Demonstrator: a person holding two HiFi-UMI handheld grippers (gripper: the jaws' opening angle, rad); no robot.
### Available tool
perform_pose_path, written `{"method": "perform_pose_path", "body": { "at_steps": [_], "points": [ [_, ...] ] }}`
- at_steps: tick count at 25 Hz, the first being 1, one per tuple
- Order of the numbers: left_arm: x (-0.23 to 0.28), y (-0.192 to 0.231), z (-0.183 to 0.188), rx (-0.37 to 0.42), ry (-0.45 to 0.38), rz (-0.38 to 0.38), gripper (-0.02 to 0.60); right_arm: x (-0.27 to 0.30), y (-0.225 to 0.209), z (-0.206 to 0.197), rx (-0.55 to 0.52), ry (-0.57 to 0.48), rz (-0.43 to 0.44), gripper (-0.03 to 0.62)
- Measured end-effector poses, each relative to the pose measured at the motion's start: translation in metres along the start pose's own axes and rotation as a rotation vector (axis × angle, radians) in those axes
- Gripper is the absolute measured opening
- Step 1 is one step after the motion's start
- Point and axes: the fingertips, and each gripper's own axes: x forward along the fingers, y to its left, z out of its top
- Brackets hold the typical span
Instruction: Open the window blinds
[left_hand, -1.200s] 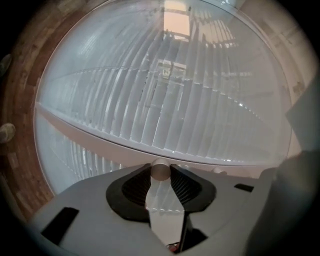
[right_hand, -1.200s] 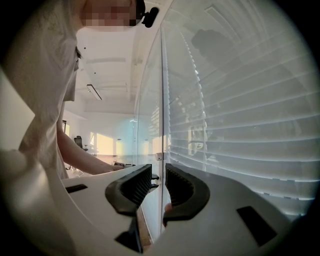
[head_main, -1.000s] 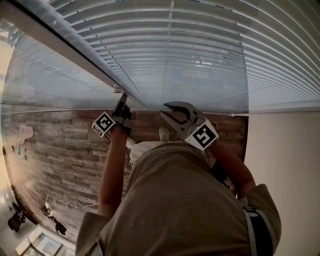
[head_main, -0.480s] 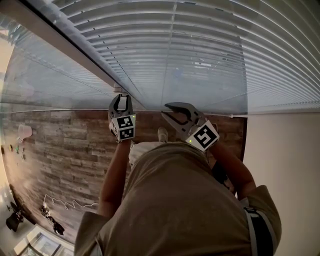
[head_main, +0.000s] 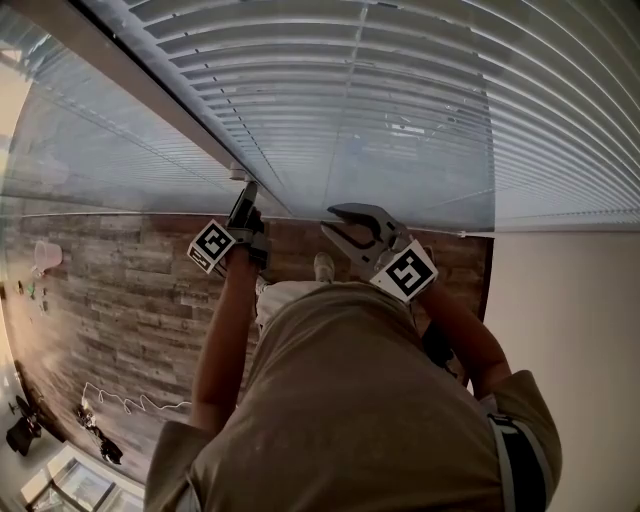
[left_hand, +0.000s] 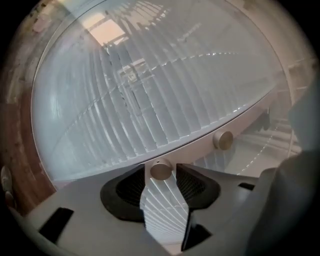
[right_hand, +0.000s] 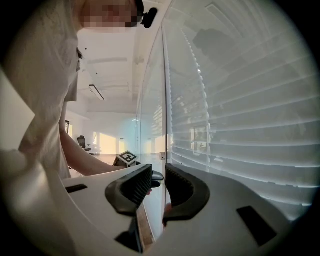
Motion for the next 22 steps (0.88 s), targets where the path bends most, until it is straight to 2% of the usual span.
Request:
{"method": "perform_pose_path", "body": {
  "at_steps": [2, 5, 7, 12, 18, 22],
  "points": [
    [0.003, 0.004, -0.004, 0.013, 0.009, 0.000, 0.147, 0.001, 0.001, -0.004, -0.003, 0.000, 0.002, 0.087],
    [0.003, 0.006, -0.007, 0.080, 0.023, 0.011, 0.133, 0.000, 0.001, -0.007, -0.001, -0.007, -0.001, 0.087],
    [0.001, 0.006, -0.010, 0.196, 0.047, 0.050, 0.133, -0.003, 0.002, -0.009, 0.001, -0.008, -0.006, 0.087],
    [0.001, 0.011, -0.010, 0.560, 0.113, 0.187, 0.133, 0.000, 0.001, -0.011, -0.004, -0.008, -0.006, 0.087],
    [0.004, 0.003, -0.006, 0.819, 0.150, 0.267, 0.133, 0.005, -0.002, -0.001, 0.001, -0.005, -0.004, 0.087],
    [0.003, 0.005, -0.009, 0.962, 0.160, 0.321, 0.133, 0.003, 0.000, -0.007, 0.003, 0.001, -0.004, 0.087]
  ]
}}
